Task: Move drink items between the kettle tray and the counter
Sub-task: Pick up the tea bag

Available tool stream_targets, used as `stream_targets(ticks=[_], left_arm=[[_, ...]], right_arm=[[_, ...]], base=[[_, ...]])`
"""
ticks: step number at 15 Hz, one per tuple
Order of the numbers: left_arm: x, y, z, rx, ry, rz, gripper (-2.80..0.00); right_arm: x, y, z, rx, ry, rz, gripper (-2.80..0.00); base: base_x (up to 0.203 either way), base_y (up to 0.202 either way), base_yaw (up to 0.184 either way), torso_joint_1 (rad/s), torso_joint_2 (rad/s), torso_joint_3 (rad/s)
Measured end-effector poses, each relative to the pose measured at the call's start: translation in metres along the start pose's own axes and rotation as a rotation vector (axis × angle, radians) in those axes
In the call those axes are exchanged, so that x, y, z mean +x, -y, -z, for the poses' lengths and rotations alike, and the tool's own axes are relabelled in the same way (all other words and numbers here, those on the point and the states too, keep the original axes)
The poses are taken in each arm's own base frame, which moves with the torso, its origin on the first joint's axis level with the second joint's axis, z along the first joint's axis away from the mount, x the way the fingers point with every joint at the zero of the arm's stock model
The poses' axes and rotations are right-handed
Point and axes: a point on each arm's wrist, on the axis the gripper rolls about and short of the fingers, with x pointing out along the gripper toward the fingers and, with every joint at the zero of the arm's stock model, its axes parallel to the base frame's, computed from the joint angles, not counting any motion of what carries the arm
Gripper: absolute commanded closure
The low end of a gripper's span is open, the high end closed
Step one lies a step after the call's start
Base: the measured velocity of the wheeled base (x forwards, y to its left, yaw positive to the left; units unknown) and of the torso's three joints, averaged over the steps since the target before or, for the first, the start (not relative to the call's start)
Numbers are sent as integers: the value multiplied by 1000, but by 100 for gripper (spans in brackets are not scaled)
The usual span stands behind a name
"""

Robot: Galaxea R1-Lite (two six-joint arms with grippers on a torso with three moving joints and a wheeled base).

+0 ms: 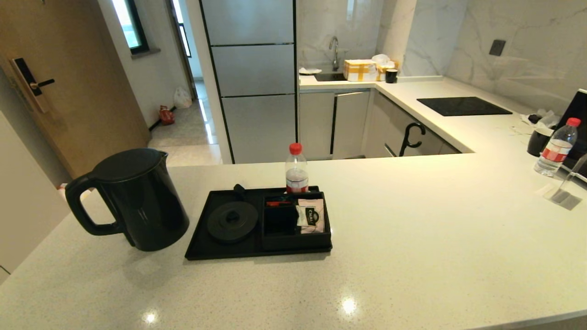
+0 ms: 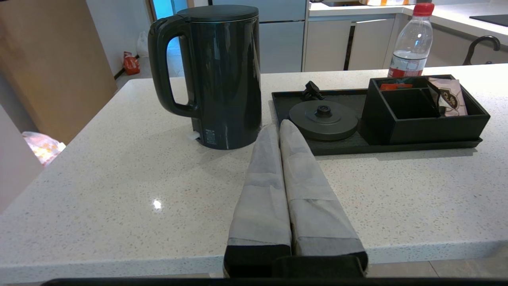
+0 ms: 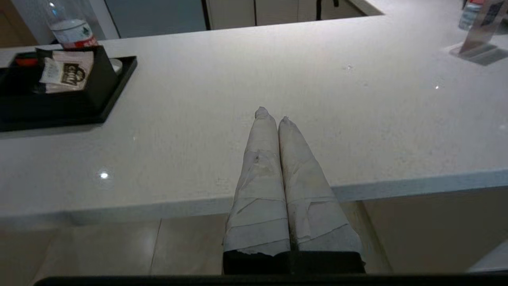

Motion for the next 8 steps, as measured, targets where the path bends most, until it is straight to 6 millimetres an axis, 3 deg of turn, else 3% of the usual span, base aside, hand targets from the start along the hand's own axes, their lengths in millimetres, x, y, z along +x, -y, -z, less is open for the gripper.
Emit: stream_targets(ticks=[3, 8], left_arm=[[0, 0, 0, 0, 0, 0, 0], [0, 0, 0, 0, 0, 0, 0]], right_arm=[[-3, -2, -40, 119, -1, -43, 0], [19, -6, -96, 235, -170, -153, 0]], base=[[0, 0, 0, 0, 0, 0], [0, 0, 0, 0, 0, 0]])
